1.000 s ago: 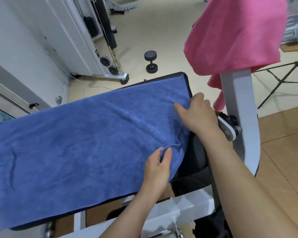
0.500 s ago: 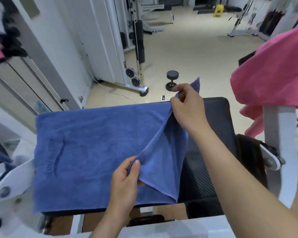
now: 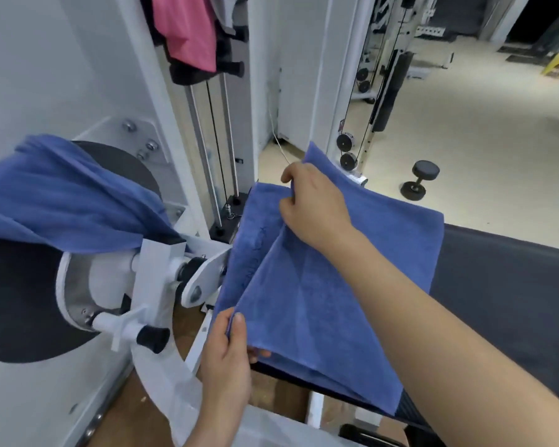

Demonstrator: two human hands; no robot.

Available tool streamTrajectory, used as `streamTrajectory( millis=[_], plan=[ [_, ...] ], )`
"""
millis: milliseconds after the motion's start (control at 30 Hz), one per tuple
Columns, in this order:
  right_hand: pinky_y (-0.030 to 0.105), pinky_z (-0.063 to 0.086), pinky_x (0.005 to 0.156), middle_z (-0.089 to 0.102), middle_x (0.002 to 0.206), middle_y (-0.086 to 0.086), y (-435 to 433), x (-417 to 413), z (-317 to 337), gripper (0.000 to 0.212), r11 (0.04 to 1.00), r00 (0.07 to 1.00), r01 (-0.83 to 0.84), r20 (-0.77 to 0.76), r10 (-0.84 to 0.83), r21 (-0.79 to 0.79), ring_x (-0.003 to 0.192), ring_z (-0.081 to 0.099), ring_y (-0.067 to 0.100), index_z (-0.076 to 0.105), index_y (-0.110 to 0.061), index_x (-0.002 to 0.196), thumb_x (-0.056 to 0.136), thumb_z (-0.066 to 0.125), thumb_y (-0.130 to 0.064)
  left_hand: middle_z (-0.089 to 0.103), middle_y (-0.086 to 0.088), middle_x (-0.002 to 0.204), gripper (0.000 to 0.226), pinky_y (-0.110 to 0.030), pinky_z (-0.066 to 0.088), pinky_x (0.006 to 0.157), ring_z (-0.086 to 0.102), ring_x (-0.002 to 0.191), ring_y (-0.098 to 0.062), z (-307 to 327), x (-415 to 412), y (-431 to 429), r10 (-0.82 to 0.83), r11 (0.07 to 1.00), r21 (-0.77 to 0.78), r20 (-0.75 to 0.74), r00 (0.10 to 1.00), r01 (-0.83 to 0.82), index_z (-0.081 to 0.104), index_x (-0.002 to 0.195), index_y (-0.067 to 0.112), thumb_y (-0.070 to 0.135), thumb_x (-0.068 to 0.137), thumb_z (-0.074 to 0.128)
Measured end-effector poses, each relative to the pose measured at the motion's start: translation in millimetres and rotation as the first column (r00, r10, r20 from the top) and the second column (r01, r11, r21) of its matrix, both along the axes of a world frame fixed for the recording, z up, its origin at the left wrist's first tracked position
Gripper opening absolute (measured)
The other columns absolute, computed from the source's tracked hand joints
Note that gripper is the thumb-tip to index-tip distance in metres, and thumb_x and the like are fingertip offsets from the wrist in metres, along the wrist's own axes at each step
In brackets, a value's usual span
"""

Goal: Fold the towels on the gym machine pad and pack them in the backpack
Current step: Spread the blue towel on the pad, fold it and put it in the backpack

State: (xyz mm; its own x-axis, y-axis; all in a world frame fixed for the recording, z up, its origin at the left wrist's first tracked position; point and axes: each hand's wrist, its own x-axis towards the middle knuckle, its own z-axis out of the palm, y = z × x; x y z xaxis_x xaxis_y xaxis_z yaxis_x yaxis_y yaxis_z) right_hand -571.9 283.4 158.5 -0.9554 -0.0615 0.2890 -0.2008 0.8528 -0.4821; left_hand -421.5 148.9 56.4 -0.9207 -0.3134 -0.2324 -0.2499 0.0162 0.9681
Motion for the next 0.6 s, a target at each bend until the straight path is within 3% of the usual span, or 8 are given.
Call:
streamTrajectory(
  millis=[133,233,300,400,467,533,600],
  plan=[
    [0.039,0.045,0.063,0.056,0.104,0.002,-35.0,-19.3,-31.6,0.027,0.971,0.987,-0.149,0.088,0.135,0.186,0.092,0.051,0.025,0.053,-0.013,0.110,0.085,0.045,-0.007,0.066,-0.005,0.091,0.025,-0.027,0.051,0.064,0.064,0.074,-0.022,-21.2,-6.5,-21.8,0.105,0.994,0.005,0.081,0.991,-0.106,0.059,0.095,0.022,0.029,0.104,0.037],
    [0.039,0.046,0.062,0.056,0.106,0.001,-41.0,-24.8,-50.2,0.039,0.933,0.977,-0.212,0.089,0.195,0.291,0.096,0.049,0.025,0.048,-0.018,0.129,0.090,0.047,-0.017,0.063,0.003,0.092,0.023,-0.018,0.044,0.066,0.059,0.081,-0.012,-27.4,-9.0,-27.8,0.167,0.986,0.008,0.117,0.979,-0.169,0.059,0.098,0.019,0.024,0.104,0.037],
    [0.041,0.049,0.068,0.059,0.109,-0.001,-37.1,-26.7,-52.5,0.050,0.935,0.966,-0.254,0.104,0.235,0.250,0.100,0.050,0.022,0.039,-0.023,0.141,0.092,0.048,-0.022,0.061,0.003,0.091,0.022,-0.021,0.042,0.069,0.058,0.087,-0.014,-29.3,-11.3,-28.4,0.173,0.985,-0.031,0.118,0.978,-0.170,0.060,0.097,0.018,0.023,0.104,0.039],
    [0.040,0.051,0.075,0.064,0.114,-0.004,-20.9,-24.2,-39.9,0.057,0.956,0.945,-0.285,0.187,0.267,0.073,0.102,0.056,0.020,0.035,-0.027,0.145,0.091,0.049,-0.016,0.057,-0.001,0.085,0.016,-0.025,0.039,0.064,0.053,0.080,-0.019,-33.0,-15.2,-30.0,0.159,0.981,-0.132,0.125,0.979,-0.143,0.058,0.095,0.018,0.019,0.101,0.043],
    [0.043,0.050,0.084,0.061,0.123,-0.002,1.6,-20.6,-30.0,0.054,0.973,0.971,-0.182,0.179,0.156,0.139,0.112,0.053,0.022,0.041,-0.028,0.141,0.089,0.049,-0.016,0.059,-0.002,0.098,0.010,-0.033,0.044,0.070,0.054,0.088,-0.022,-35.7,-14.8,-29.4,0.119,0.967,-0.238,0.118,0.986,-0.089,0.056,0.102,0.023,0.016,0.097,0.051],
    [0.046,0.046,0.091,0.053,0.133,0.003,34.6,-14.6,-21.4,0.052,0.960,0.987,0.032,0.145,-0.074,0.277,0.122,0.044,0.028,0.047,-0.027,0.137,0.087,0.049,-0.016,0.051,-0.001,0.119,0.041,-0.042,0.049,0.085,0.052,0.106,-0.023,-38.9,-12.4,-26.6,0.058,0.904,-0.426,0.073,0.996,-0.021,0.049,0.124,0.024,0.011,0.088,0.063],
    [0.050,0.041,0.091,0.047,0.135,0.008,72.2,-3.4,-15.9,0.051,0.914,0.948,0.232,0.133,-0.289,0.332,0.125,0.037,0.034,0.046,-0.026,0.137,0.088,0.049,-0.016,0.045,-0.005,0.124,0.063,-0.050,0.049,0.087,0.048,0.111,-0.029,-42.4,-9.6,-24.0,-0.024,0.772,-0.636,-0.016,1.000,0.008,0.047,0.131,0.022,0.005,0.076,0.072]
  ],
)
